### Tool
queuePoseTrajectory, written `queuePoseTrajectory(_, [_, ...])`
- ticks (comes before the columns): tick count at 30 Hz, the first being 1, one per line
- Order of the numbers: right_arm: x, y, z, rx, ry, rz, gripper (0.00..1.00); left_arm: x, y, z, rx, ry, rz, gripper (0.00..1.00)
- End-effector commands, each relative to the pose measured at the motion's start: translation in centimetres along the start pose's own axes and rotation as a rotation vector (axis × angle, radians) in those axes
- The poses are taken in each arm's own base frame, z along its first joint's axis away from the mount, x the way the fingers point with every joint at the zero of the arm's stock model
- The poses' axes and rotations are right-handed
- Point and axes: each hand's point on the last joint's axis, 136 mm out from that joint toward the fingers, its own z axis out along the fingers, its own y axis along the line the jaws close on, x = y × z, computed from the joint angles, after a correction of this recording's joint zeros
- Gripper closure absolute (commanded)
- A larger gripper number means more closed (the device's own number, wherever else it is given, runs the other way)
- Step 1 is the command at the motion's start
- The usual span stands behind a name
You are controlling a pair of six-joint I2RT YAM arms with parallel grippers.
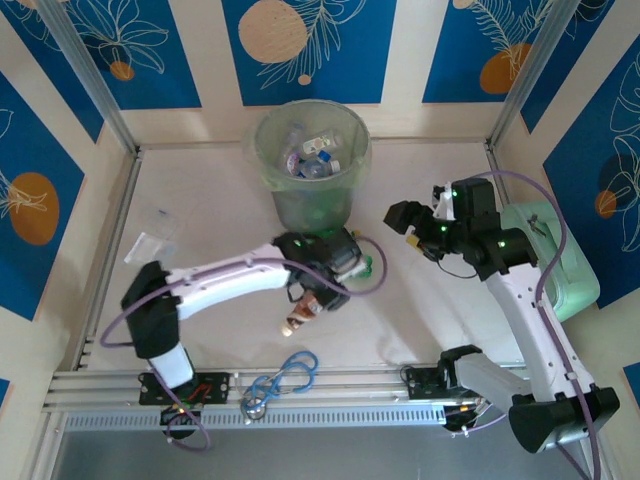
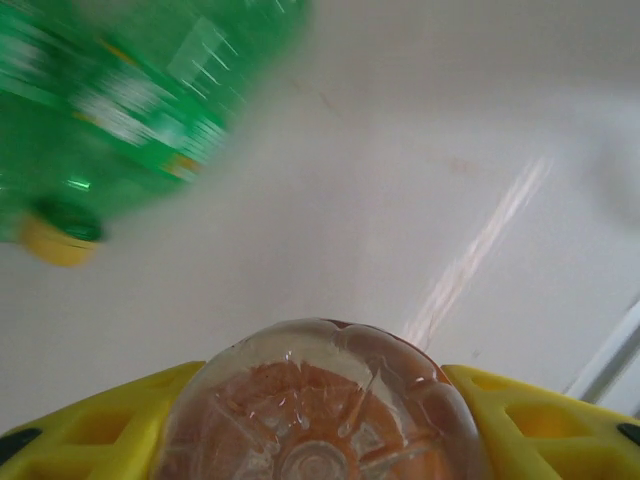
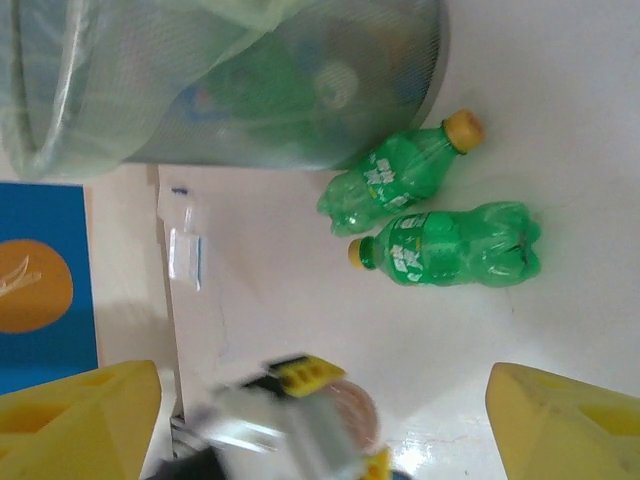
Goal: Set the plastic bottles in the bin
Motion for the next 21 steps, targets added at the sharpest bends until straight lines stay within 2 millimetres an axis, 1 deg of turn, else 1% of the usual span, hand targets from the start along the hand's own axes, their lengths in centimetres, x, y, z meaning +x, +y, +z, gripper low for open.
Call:
queuePoseTrajectory(1, [0.0,3.1,-1.0,-0.087,-0.024,-0.109,0.15,-5.7,2.0,-9.1,0.101,-0.289,-0.238,0.6])
queuePoseTrajectory(2, [0.2,4.3,-1.1,-0.133,-0.015,-0.147,0.15,-6.7,3.2,-11.2,0.12,-0.349,-0.317,0.6])
queuePoseTrajectory(4, [1.6,7.0,-1.3,-0.236,0.025,-0.242,0.14,-8.0,5.5,-14.4,0.179,-0.435,-0.476,0.59])
queuePoseTrajectory(5, [2.4,8.4,-1.4,-0.289,0.051,-0.291,0.13,-8.4,6.8,-15.7,0.214,-0.472,-0.563,0.59])
queuePoseTrajectory(7, [4.3,10.7,-1.6,-0.381,0.111,-0.37,0.12,-9.2,8.2,-17.8,0.316,-0.543,-0.692,0.59])
queuePoseTrajectory(8, [5.2,11.6,-1.6,-0.415,0.139,-0.402,0.11,-9.5,9.1,-18.4,0.367,-0.575,-0.759,0.59])
queuePoseTrajectory(10, [6.6,13.0,-1.7,-0.464,0.179,-0.451,0.09,-9.9,10.4,-19.3,0.464,-0.636,-0.875,0.58])
queuePoseTrajectory(11, [7.2,13.5,-1.6,-0.475,0.192,-0.469,0.08,-10.0,11.0,-19.3,0.519,-0.66,-0.944,0.58])
queuePoseTrajectory(13, [7.9,14.3,-1.3,-0.485,0.207,-0.495,0.08,-10.0,11.9,-19.2,0.611,-0.703,-1.048,0.58])
queuePoseTrajectory(15, [7.9,14.6,-0.8,-0.472,0.205,-0.506,0.09,-10.1,12.7,-19.2,0.697,-0.755,-1.127,0.58])
queuePoseTrajectory(17, [8.0,14.9,-0.3,-0.463,0.213,-0.517,0.1,-10.3,13.1,-19.3,0.769,-0.784,-1.169,0.58])
queuePoseTrajectory(21, [8.2,15.0,0.7,-0.408,0.219,-0.557,0.13,-10.5,12.9,-20.3,0.803,-0.803,-1.162,0.58])
